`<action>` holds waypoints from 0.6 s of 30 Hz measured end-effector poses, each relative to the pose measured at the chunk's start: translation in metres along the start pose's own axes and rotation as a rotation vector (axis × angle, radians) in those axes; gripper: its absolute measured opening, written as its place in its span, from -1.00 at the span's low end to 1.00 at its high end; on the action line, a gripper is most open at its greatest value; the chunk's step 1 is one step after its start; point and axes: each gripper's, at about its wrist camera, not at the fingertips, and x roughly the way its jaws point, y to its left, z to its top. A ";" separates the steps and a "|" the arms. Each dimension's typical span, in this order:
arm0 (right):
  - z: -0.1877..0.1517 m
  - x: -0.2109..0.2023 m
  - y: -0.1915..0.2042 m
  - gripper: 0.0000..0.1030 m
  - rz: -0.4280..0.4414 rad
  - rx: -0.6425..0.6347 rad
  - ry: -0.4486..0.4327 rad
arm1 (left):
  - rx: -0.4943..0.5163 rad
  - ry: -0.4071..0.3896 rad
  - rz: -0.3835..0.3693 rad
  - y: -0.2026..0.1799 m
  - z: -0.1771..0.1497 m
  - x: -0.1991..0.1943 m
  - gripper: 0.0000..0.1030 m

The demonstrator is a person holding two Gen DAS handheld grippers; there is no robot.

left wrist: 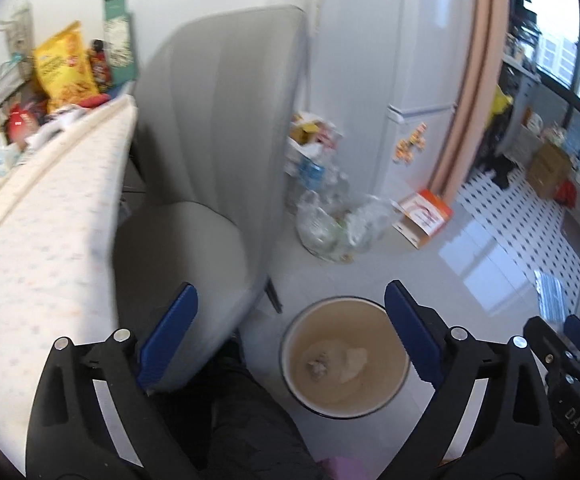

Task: Collect trash
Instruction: 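Open the right tool over the bin while the left tool releases tissue, then move both open tools back to the table toward the remaining trash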

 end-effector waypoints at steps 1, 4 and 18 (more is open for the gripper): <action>0.001 -0.006 0.008 0.61 0.010 -0.010 -0.010 | -0.008 -0.010 0.010 0.006 0.001 -0.005 0.85; 0.001 -0.020 0.026 0.78 0.015 -0.036 -0.033 | -0.041 -0.043 0.040 0.030 0.001 -0.024 0.89; -0.012 -0.087 0.131 0.85 0.136 -0.185 -0.112 | -0.218 -0.161 0.150 0.142 -0.016 -0.101 0.89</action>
